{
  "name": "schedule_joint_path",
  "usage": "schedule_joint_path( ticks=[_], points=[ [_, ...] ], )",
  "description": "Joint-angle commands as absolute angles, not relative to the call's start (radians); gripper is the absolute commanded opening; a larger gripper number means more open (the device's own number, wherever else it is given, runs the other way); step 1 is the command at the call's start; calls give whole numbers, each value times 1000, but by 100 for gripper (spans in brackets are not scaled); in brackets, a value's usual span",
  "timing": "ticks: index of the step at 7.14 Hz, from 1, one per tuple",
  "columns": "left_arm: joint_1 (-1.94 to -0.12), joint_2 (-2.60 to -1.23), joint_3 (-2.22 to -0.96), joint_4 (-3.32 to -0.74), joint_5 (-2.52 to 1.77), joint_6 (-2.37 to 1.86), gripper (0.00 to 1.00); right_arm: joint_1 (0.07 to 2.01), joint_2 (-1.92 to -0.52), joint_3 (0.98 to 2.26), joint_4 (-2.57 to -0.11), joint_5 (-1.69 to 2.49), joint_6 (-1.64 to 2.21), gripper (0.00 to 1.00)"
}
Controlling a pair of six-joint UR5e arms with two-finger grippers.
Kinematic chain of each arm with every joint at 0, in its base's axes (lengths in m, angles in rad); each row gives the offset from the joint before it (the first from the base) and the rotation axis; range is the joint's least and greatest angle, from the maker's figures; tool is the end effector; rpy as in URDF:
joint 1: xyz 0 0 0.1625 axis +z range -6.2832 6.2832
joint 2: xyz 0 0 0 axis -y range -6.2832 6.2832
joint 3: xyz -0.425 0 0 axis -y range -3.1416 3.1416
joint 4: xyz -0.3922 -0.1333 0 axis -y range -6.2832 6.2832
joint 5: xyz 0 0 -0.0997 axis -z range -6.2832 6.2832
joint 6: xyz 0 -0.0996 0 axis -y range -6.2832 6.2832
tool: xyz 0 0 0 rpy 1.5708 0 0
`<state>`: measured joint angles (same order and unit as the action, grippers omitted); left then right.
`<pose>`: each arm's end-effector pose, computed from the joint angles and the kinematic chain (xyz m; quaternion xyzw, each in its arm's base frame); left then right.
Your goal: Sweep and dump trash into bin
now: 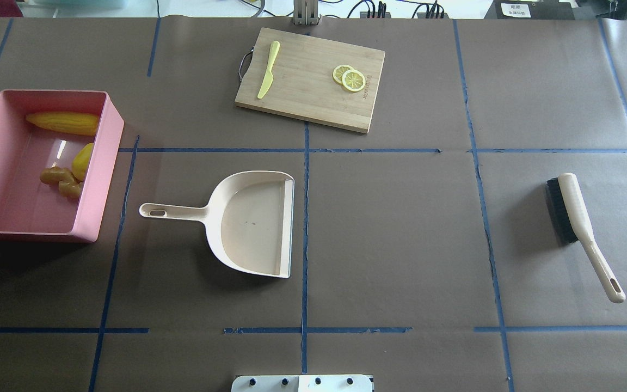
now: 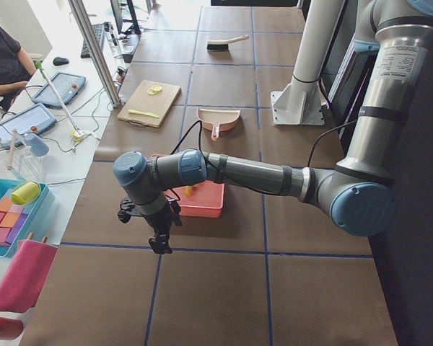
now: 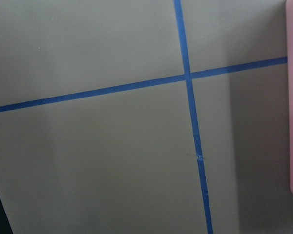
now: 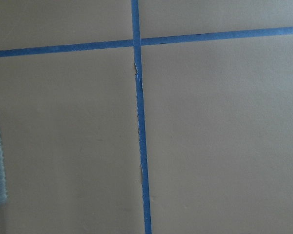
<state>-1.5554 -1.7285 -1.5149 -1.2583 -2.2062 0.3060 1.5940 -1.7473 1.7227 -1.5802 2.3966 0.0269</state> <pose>-0.0659 -0.5387 0.6416 -0.0539 0.3218 0.1187 0.9378 0.0697 -0.4133 0.6614 -0.0163 -0.4012 0.0298 0.9154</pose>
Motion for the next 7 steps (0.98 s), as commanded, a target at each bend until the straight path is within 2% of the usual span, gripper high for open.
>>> schedule_joint_path(
  ticks=[1, 3, 7],
  points=[
    [-1555, -1648, -1506, -1394, -2294, 305, 100, 1597, -1730, 1707, -1580, 2413, 40, 100],
    [-1555, -1579, -1514, -1494, -2339, 302, 100, 1597, -1726, 1707, -1577, 2414, 41, 100],
    [-1604, -1589, -1560, -1476, -2329, 287, 100, 1597, -1727, 1707, -1572, 2414, 41, 100]
  ],
)
